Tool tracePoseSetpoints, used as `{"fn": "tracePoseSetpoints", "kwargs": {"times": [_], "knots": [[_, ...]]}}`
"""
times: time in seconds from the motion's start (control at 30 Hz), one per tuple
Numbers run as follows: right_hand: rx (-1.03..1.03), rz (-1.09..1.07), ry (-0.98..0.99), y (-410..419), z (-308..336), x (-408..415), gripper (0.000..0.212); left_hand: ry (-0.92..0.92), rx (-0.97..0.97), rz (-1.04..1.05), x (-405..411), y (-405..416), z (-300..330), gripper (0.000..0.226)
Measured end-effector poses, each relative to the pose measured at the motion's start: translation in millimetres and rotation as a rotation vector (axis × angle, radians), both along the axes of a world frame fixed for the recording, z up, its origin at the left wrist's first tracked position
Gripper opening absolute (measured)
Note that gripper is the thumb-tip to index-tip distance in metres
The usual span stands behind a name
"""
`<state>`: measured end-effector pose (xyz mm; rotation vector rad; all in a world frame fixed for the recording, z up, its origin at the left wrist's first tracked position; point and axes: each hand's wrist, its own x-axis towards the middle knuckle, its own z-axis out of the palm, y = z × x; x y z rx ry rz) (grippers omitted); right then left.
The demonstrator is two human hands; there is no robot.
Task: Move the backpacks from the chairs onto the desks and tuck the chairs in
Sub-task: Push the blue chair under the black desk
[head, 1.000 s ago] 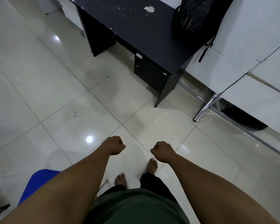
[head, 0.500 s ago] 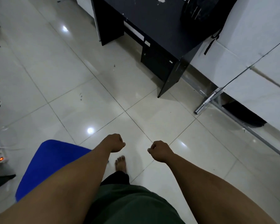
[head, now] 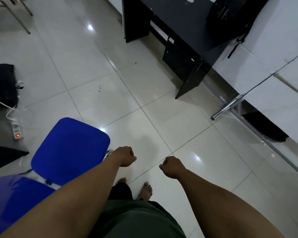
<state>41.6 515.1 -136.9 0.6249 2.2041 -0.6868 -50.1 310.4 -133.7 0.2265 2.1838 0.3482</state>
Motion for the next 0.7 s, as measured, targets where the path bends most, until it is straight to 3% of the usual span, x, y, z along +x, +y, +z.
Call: {"fn": "tracePoseSetpoints", "kwargs": {"times": [0.7], "knots": [[-0.044, -0.102, 0.084, -211.2, 3.7, 82.2, 0.034, -0.015, -0.086, -0.218, 71.2, -171.7, 0.4, 0.037]]}}
